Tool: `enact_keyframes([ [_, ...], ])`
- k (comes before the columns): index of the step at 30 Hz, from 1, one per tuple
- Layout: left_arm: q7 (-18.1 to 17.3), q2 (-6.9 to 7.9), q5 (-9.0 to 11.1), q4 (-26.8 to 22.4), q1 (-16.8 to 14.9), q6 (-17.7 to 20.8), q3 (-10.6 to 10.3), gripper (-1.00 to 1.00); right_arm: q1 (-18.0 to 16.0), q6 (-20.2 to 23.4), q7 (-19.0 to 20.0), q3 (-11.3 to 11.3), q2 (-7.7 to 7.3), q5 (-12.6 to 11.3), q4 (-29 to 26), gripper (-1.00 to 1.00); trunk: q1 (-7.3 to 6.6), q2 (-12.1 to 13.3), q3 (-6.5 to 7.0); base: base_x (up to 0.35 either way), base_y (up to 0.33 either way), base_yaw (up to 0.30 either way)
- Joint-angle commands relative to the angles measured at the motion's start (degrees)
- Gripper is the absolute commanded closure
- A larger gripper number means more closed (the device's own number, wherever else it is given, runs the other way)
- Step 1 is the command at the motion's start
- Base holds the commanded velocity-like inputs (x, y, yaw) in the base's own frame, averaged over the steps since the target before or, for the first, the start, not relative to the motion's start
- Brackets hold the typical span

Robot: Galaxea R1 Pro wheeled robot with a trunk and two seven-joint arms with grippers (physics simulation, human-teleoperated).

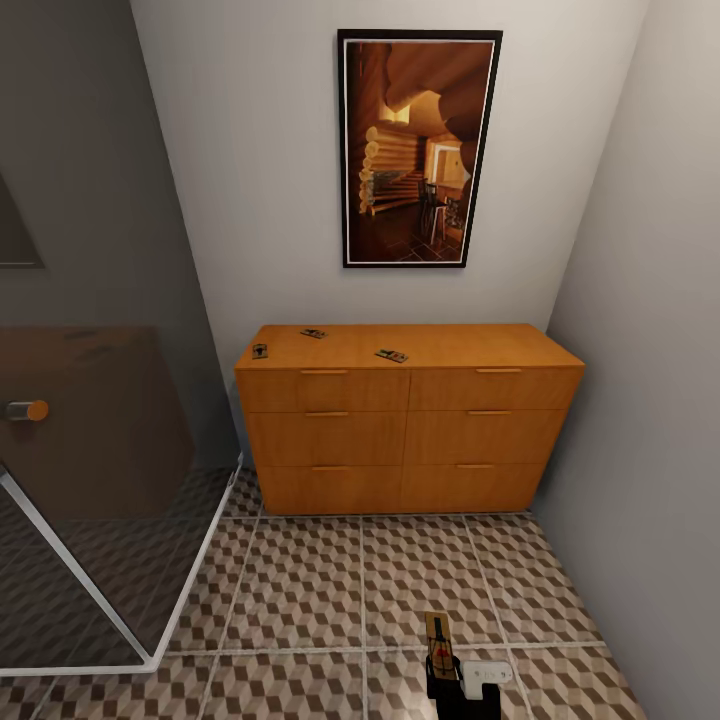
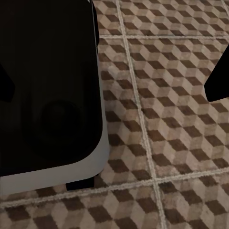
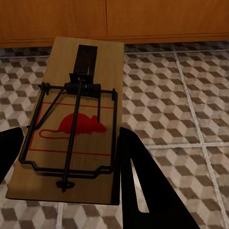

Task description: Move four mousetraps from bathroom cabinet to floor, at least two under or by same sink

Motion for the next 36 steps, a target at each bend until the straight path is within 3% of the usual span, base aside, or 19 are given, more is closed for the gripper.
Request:
enact_keyframes([
  [1, 0.2, -0.02, 0.0, 0.2, -0.1, -0.4, -0.4, -1.0, 0.0, -0.1, -0.3, -0.1, 0.01, 0.4, 0.1, 1.0, 0.0, 0.0, -0.05, 0.0, 0.0, 0.0],
  [36, 0.2, -0.01, 0.0, 0.2, -0.1, -0.4, -0.4, -1.0, 0.0, -0.1, -0.2, -0.1, 0.01, 0.4, 0.1, 1.0, 0.0, 0.0, -0.05, 0.0, 0.0, 0.0],
])
